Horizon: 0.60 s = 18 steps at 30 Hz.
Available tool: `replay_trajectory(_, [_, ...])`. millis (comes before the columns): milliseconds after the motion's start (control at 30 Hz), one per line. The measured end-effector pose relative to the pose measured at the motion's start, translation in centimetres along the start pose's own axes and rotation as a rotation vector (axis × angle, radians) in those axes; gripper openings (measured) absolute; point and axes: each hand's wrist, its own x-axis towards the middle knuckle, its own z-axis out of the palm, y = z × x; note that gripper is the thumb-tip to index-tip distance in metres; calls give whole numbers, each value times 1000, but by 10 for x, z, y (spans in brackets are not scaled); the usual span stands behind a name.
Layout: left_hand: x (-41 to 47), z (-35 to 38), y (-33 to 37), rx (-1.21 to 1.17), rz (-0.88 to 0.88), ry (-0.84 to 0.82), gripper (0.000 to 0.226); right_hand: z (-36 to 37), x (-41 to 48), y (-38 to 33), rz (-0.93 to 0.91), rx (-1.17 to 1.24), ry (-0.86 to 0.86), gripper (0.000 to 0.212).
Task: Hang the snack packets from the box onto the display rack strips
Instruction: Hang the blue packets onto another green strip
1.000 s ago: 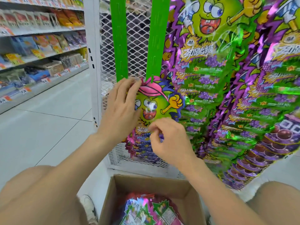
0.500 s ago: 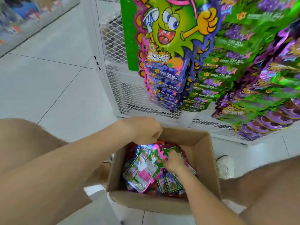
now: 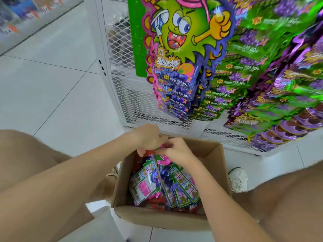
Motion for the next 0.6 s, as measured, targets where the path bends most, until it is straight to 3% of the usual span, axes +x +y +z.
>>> replay_trajectory(67, [-2, -3, 1, -292, -62, 33, 67, -9, -15, -26, -78, 18, -9, 11])
replay_trajectory(167, [-9, -9, 2, -608, -41, 99, 38, -25, -40, -48, -113, 61, -67, 17])
replay_trajectory(267, [-23, -18, 4, -380, 76, 185, 21, -41, -62, -66, -159, 68, -70, 26])
replay_trajectory(367, [-39, -31, 3, -215, 249, 201, 13, -57, -62, -75, -338, -258, 340, 28])
replay_trajectory(433, [-50, -43, 3, -172, 367, 249, 12, -61, -65, -83, -420, -460, 467, 38])
replay_trajectory(500, [-60, -56, 1, -183, 466, 334, 18, -66, -72, -94, -461, -551, 463, 28])
replay_trajectory(600, [-75, -76, 2, -264, 535, 421, 15, -74, -89, -118, -488, -479, 367, 13])
